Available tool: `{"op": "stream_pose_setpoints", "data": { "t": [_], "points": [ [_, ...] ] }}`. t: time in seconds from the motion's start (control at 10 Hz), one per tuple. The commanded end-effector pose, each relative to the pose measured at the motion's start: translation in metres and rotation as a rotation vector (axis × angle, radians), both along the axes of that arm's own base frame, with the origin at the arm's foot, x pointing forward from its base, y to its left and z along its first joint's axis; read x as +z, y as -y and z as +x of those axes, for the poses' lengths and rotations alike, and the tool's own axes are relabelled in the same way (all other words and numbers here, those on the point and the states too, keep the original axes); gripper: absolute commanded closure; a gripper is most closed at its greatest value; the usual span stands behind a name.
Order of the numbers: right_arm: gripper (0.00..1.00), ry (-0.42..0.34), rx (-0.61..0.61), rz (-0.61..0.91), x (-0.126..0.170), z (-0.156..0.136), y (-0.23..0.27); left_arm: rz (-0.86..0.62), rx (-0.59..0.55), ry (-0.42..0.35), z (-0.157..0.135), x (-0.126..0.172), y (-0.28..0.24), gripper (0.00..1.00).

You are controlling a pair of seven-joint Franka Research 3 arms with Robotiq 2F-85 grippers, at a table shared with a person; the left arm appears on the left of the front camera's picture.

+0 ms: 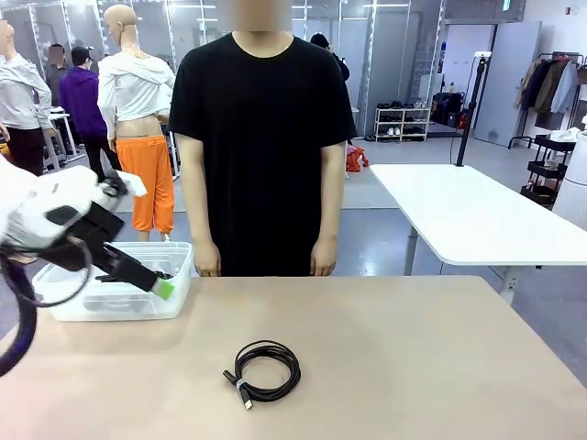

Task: Organize and store the cables.
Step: Place the USB Extension Cable into the Organizing box.

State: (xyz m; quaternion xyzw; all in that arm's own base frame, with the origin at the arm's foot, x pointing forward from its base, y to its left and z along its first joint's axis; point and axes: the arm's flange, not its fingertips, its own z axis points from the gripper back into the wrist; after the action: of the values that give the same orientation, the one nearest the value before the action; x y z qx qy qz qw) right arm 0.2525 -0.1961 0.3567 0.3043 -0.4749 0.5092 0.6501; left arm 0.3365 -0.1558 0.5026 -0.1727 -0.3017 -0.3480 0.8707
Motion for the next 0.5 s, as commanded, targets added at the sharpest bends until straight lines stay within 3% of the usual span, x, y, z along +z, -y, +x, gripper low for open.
{"op": "stream_pose_setpoints", "data": {
  "t": [0.0,0.1,0.4],
  "points": [
    [0.0,0.037,0.016,0.014,-0.012,-0.014,-0.024,0.052,0.035,-0.039,-0.01,-0.01,-0.005,0.0],
    [0.0,0.0,0.0,0.0,0.0,0.0,0.0,0.019,-0.011,-0.046,-0.006,-0.01,-0.012,0.0],
    [0.0,0.0,0.0,0.0,0.0,0.0,0.0,0.022,0.004,-0.021,-0.002,-0.006,0.009,0.0]
  ]
}}
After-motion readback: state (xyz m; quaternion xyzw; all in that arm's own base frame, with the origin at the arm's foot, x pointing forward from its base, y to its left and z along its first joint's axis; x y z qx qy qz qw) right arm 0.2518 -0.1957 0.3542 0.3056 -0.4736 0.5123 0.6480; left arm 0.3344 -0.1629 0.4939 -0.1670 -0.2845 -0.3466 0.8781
